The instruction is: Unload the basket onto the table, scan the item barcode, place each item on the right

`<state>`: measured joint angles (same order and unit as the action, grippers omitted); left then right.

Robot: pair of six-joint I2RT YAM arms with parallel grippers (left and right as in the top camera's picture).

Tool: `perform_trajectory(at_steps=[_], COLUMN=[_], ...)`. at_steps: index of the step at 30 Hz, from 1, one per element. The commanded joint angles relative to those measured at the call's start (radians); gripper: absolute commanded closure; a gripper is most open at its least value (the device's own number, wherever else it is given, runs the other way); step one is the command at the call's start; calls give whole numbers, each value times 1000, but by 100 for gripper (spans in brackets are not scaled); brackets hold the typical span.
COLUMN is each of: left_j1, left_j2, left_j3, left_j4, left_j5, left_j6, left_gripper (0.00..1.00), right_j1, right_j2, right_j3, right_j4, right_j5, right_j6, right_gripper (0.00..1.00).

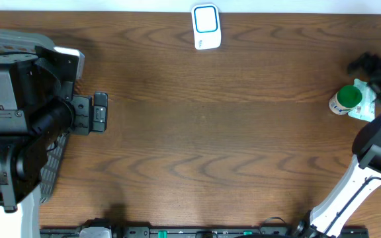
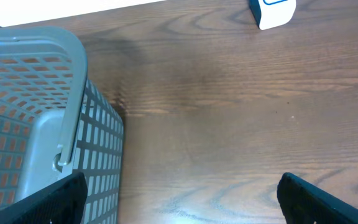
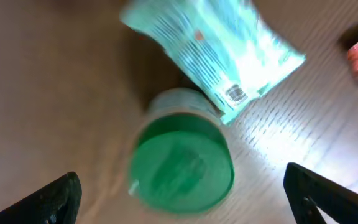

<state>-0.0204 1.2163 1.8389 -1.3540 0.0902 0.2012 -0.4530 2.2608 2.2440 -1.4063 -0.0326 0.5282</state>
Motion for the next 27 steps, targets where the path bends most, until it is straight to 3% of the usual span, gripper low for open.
perform_trajectory(at_steps=[1, 6, 15, 27], left_j1=[4, 4, 4, 4], left_j2=[-2, -2, -2, -2], left_j3=[2, 2, 2, 2], left_j4=[0, 0, 0, 0], left_j5=[-13, -13, -13, -13], left_j6=[-13, -13, -13, -13], left_gripper=[2, 2, 2, 2], right_j1=[1, 19, 28, 29], right_j2=[-144, -300, -492, -529], right_j3=[147, 196, 196, 196], right_j4=[-31, -54, -64, -68], right_j5=[-148, -438, -444, -444], right_j6=[-111, -304, -298, -298], right_gripper=[1, 1, 1, 1])
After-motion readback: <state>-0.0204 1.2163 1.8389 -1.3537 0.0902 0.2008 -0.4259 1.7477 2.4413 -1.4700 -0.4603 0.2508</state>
